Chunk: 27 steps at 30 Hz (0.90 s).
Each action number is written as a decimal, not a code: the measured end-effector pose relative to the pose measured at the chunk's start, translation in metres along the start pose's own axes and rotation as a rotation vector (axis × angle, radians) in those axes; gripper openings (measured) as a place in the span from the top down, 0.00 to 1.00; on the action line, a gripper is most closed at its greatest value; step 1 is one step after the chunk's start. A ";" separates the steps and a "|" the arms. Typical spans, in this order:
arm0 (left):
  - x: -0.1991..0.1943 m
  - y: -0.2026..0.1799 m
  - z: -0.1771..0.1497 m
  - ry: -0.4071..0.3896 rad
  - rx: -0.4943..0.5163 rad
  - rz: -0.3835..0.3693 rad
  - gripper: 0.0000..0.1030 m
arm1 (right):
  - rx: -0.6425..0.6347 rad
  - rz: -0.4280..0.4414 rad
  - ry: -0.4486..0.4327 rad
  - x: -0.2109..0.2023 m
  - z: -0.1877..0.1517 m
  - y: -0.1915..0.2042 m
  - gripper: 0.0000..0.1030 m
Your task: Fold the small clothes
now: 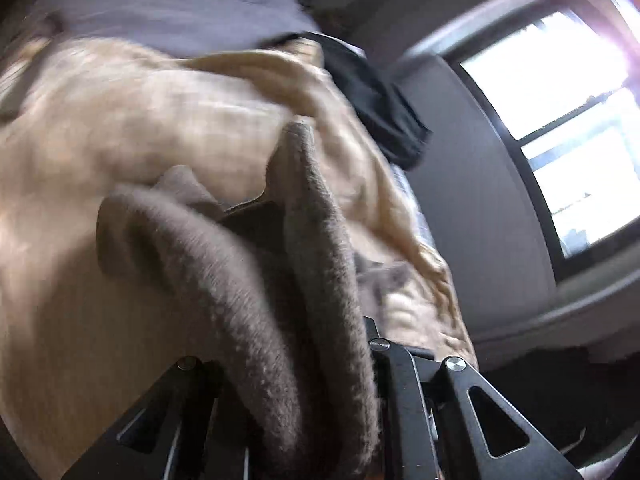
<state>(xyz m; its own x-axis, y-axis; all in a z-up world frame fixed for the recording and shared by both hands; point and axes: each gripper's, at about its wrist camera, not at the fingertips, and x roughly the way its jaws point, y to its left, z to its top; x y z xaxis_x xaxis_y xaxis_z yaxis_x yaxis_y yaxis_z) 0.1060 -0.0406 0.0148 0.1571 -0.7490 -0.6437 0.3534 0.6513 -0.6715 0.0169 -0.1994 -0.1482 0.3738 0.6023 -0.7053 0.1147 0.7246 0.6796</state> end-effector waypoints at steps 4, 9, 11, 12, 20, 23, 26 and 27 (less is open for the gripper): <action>0.056 -0.046 0.001 0.082 0.087 0.018 0.84 | 0.098 0.083 -0.099 -0.051 -0.002 -0.031 0.96; 0.133 -0.079 -0.021 0.185 0.203 0.183 0.77 | 0.167 0.116 -0.179 -0.115 -0.007 -0.081 0.90; 0.158 -0.080 -0.030 0.220 0.198 0.268 0.73 | 0.214 0.099 -0.172 -0.125 -0.013 -0.108 0.90; 0.163 -0.080 -0.034 0.228 0.189 0.295 0.73 | 0.238 0.096 -0.165 -0.126 -0.016 -0.118 0.90; 0.136 -0.144 -0.037 0.063 0.430 0.289 0.21 | 0.390 0.246 -0.210 -0.142 -0.036 -0.169 0.90; 0.119 -0.147 -0.034 0.020 0.443 0.302 0.21 | 0.461 0.316 -0.258 -0.147 -0.039 -0.179 0.82; 0.100 -0.122 -0.025 -0.013 0.374 0.345 0.21 | 0.538 0.401 -0.323 -0.158 -0.042 -0.195 0.48; 0.098 -0.109 -0.023 -0.019 0.349 0.366 0.21 | 0.560 0.445 -0.345 -0.161 -0.043 -0.199 0.46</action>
<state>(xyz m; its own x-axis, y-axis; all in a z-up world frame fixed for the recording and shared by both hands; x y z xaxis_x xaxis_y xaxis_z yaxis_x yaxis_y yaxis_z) 0.0618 -0.1819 0.0164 0.3440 -0.4830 -0.8052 0.5583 0.7947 -0.2381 -0.1060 -0.4263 -0.1783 0.7466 0.5917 -0.3040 0.2995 0.1091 0.9478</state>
